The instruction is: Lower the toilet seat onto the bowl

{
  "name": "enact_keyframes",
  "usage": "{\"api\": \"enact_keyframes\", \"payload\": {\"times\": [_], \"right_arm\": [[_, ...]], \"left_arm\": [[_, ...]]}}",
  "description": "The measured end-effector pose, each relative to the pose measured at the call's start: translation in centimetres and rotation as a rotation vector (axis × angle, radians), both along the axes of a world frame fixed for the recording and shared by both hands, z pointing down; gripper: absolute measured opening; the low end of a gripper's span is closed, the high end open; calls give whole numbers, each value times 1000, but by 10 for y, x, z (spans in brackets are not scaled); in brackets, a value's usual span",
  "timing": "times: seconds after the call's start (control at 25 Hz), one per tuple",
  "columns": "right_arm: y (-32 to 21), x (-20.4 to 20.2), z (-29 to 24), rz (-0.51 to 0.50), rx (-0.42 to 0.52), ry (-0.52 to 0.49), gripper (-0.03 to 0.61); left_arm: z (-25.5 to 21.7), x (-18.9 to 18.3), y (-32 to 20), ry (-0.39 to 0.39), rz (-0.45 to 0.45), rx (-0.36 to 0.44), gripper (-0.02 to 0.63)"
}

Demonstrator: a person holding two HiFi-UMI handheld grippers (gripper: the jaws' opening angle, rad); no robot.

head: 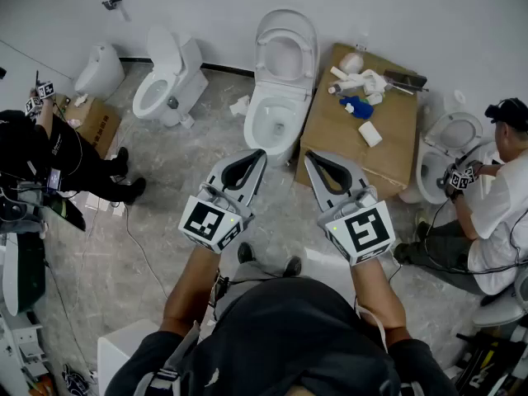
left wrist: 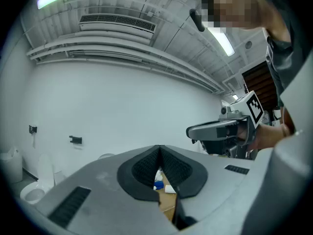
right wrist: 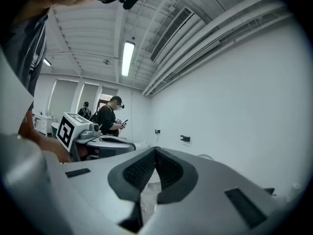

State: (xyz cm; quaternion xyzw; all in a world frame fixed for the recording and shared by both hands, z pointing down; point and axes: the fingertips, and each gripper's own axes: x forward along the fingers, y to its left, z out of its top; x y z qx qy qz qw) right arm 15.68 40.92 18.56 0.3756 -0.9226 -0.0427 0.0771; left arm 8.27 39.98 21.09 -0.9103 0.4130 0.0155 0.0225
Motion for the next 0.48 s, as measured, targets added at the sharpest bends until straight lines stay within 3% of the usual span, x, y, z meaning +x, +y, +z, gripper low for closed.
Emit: {"api": "enact_keyframes", "payload": {"times": [0.48], "right_arm": [[-2, 0, 6, -10, 6, -9, 6]], "left_arm": [[7, 1, -2, 0, -1, -9, 5]]}}
